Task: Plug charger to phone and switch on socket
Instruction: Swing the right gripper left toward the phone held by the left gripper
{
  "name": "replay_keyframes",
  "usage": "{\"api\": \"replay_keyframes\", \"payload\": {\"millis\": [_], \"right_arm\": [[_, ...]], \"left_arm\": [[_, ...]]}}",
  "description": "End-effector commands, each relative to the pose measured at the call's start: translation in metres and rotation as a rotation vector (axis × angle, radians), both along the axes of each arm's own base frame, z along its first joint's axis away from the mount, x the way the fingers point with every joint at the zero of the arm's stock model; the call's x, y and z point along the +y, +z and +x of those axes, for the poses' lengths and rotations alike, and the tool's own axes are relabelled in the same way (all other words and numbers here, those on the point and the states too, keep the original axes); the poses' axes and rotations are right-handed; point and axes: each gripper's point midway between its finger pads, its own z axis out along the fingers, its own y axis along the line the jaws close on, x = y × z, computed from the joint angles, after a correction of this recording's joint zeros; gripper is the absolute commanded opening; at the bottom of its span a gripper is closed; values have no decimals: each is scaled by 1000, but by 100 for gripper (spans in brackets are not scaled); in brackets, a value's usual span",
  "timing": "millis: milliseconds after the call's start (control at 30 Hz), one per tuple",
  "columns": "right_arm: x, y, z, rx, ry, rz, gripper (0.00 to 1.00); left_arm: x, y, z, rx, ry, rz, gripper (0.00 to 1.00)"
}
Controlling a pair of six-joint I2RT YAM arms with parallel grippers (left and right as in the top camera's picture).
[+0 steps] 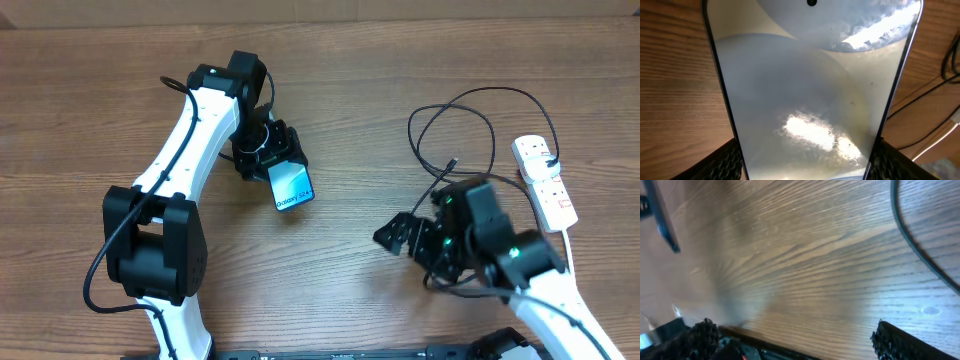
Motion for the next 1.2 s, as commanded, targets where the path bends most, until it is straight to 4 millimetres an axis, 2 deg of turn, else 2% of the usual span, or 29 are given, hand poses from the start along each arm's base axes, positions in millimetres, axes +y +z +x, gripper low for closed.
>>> {"api": "replay_keyframes", "payload": {"millis": [0, 133, 433, 900, 1000, 1100, 1167], "right_arm": [[-2, 10, 8, -98, -149, -114, 100], [12, 12, 8, -144, -229, -131, 100], [24, 20, 3, -265, -370, -161, 100], [50, 28, 14, -317, -327, -89, 100], [67, 37, 28, -418, -224, -78, 100], [82, 40, 35, -422, -214, -22, 100], [90, 39, 39, -421, -208, 1, 95]], "left_arm": [[-5, 6, 10, -13, 53, -15, 66], [-2, 5, 12, -8, 92, 11, 66], [11, 0, 15, 8, 206, 96, 66], [-2, 0, 12, 2, 183, 92, 66], [-2, 0, 12, 2, 183, 92, 66], [-2, 0, 13, 1, 183, 91, 66], [-2, 0, 13, -1, 187, 90, 67]]}}
